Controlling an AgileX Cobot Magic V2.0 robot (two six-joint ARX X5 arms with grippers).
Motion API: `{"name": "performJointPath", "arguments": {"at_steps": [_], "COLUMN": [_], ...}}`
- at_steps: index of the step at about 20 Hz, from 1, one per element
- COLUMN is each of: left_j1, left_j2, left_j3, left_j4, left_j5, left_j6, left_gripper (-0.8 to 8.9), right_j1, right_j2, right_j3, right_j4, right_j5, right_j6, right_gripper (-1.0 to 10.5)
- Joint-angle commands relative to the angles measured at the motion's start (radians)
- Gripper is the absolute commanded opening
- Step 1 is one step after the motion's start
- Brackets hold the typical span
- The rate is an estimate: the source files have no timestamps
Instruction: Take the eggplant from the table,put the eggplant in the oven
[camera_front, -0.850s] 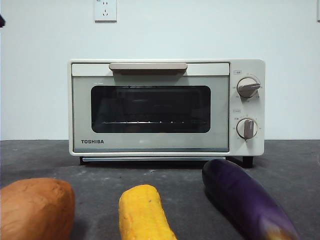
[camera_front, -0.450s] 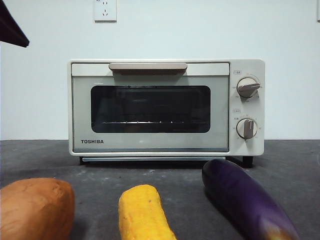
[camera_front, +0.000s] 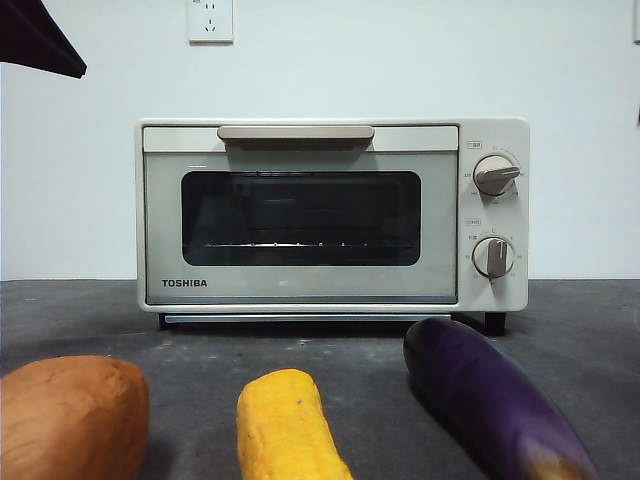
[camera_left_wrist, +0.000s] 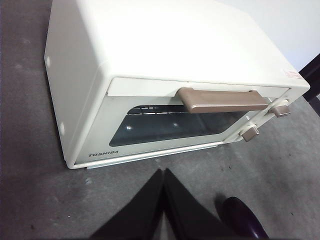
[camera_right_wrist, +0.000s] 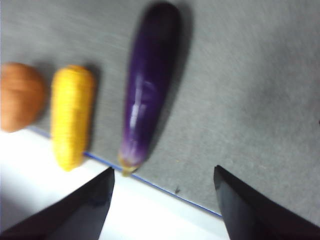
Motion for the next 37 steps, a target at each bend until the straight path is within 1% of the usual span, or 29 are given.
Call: {"name": "performJointPath", "arguments": {"at_steps": [1,3,4,6,11,16,20,22,24,25,28,31,34,35,37], "left_j1": [-0.003,-0.003,-0.003,-0.003,-0.003,-0.003,-0.003,-0.003,-0.003,-0.003,-0.004,-0.031,-0.091,-0.114,-0.159], "left_j2": [0.006,0.006,0.006,0.006,0.006,0.006,0.006,0.006,0.006,0.006,0.008,0.055,0.177,0.231,0.347], "left_j3": [0.020,0.020,0.020,0.020,0.020,0.020,0.020,0.020,0.020,0.020,0.026,0.096,0.224,0.273,0.379], "left_j4": [0.010,0.010,0.009,0.009,0.008,0.008,0.008,0.008,0.008,0.008,0.008,0.002,-0.061,-0.092,-0.145], "left_j5": [0.005,0.005,0.004,0.005,0.004,0.004,0.004,0.005,0.005,0.005,0.005,0.005,0.004,0.004,0.003], "left_j6": [0.013,0.013,0.013,0.014,0.014,0.014,0.014,0.014,0.014,0.014,0.014,0.019,0.070,0.093,0.142], "left_gripper": [0.07,0.07,0.07,0.07,0.07,0.07,0.07,0.07,0.07,0.07,0.07,0.07,0.07,0.07,0.07], "right_j1": [0.087,0.167,0.208,0.259,0.274,0.272,0.272,0.272,0.274,0.274,0.274,0.274,0.273,0.273,0.273], "right_j2": [0.091,0.180,0.233,0.328,0.510,0.605,0.644,0.649,0.647,0.637,0.547,0.390,0.221,0.177,0.090], "right_j3": [0.016,0.016,0.016,0.016,0.016,0.016,0.016,0.016,0.016,0.018,0.022,0.022,0.022,0.022,0.022], "right_j4": [0.057,0.141,0.187,0.248,0.321,0.428,0.459,0.460,0.458,0.450,0.427,0.364,0.309,0.307,0.295], "right_j5": [0.048,0.076,0.096,0.150,0.225,0.216,0.217,0.218,0.216,0.217,0.217,0.217,0.228,0.235,0.285], "right_j6": [0.121,0.130,0.146,0.175,0.192,0.191,0.191,0.192,0.203,0.203,0.202,0.189,0.159,0.133,0.095], "right_gripper": [3.2,3.2,3.2,3.2,3.2,3.2,3.2,2.5,1.4,1.2,1.2,1.2,1.2,1.2,1.2]}}
